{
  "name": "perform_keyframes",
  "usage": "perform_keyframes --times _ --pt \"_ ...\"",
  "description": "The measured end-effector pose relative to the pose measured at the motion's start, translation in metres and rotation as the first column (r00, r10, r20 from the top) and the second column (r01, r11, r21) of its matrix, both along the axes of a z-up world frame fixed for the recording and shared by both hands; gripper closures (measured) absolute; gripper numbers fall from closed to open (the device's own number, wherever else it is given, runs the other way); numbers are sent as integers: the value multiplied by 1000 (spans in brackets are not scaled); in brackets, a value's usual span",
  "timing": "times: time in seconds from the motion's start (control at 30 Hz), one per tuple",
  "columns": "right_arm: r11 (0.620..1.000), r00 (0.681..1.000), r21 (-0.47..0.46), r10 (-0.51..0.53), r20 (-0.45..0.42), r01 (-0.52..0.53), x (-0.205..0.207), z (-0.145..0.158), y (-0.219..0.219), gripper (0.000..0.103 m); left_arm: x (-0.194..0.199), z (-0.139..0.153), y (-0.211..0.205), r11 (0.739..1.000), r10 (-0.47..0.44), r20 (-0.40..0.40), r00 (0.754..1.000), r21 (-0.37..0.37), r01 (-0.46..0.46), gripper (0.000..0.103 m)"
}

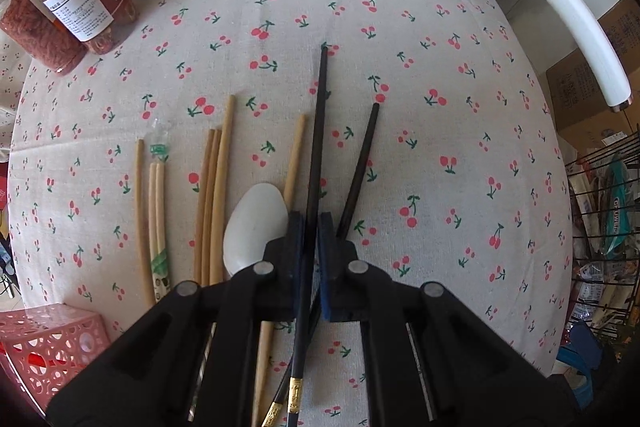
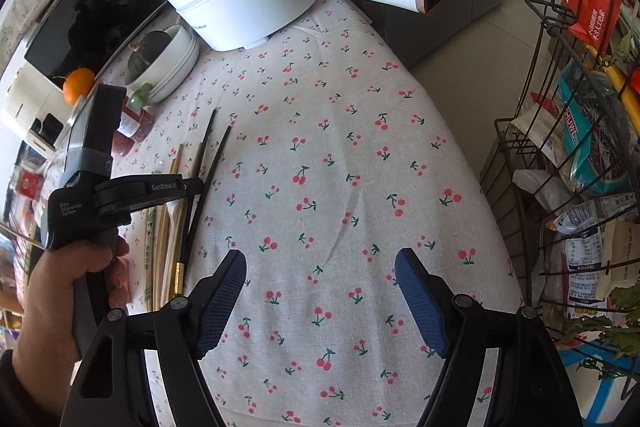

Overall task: Organize utensils
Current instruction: 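Lower the left gripper onto a black chopstick and close it, then lift the black chopstick with the left gripper while the right gripper grasps another black chopstick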

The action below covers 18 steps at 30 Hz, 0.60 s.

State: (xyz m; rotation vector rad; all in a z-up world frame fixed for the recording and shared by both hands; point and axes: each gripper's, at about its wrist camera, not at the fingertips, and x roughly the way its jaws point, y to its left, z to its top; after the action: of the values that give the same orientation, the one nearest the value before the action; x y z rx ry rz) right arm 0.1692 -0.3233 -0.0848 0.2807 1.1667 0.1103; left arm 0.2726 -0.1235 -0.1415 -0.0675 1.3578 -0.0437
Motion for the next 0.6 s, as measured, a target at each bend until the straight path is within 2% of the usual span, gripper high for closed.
perform_keyframes --times 0.1,0.33,0.43,0.6 --pt "1000 1000 -2 0 -5 0 0 -1 1 25 0 1 0 1000 -16 -6 1000 -18 16 96" --pt "1000 1000 10 -18 -17 18 -1 -3 4 25 -39 45 6 995 -85 110 990 -48 91 96" --pt "1000 1000 7 -14 -24 14 -3 -4 11 25 -68 70 15 988 -110 177 978 -85 127 96" --pt "1000 999 17 -7 -36 8 -6 -5 29 25 -128 101 36 975 -143 306 941 -120 188 96"
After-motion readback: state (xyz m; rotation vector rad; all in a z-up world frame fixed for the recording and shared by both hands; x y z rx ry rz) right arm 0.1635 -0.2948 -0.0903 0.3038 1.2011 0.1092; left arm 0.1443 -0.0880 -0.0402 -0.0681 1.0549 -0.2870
